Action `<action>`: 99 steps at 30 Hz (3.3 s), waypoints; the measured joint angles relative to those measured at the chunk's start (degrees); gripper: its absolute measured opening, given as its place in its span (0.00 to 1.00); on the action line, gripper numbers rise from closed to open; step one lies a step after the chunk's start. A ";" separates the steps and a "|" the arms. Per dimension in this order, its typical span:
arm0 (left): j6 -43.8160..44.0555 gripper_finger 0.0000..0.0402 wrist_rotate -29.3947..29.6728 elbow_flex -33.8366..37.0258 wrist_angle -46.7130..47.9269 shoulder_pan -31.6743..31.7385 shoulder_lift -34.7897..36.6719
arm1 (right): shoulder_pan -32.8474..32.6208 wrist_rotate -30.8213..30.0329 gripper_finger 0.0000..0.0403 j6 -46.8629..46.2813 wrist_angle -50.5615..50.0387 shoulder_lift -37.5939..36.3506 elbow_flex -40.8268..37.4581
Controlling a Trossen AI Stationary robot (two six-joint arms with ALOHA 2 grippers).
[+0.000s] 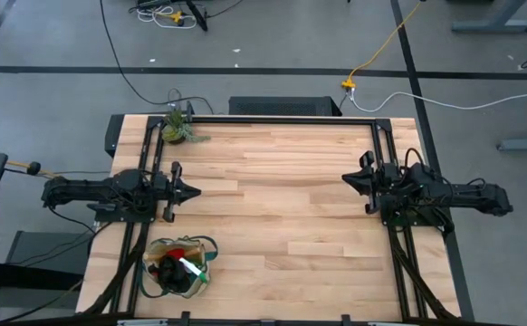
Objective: Pick & Place Garden tools in Gardening bag
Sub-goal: Return to Home Position
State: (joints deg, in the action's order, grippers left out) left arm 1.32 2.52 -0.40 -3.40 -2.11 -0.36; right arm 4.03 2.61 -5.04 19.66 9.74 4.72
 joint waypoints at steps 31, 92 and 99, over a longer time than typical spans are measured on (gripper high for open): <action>0.00 0.08 -0.01 0.02 0.01 0.00 0.00 | -3.87 -0.17 0.06 4.39 -6.58 -7.08 -3.10; 0.00 0.08 0.00 0.02 0.00 -0.02 0.00 | -3.85 -2.16 0.06 5.55 -19.19 -9.75 -3.79; 0.02 0.08 0.00 0.02 0.00 0.00 0.00 | -3.85 -2.16 0.06 5.57 -19.18 -9.75 -3.77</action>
State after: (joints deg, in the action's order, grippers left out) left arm 1.34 2.52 -0.38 -3.40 -2.11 -0.36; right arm 0.19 0.45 0.54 0.48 -0.01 0.95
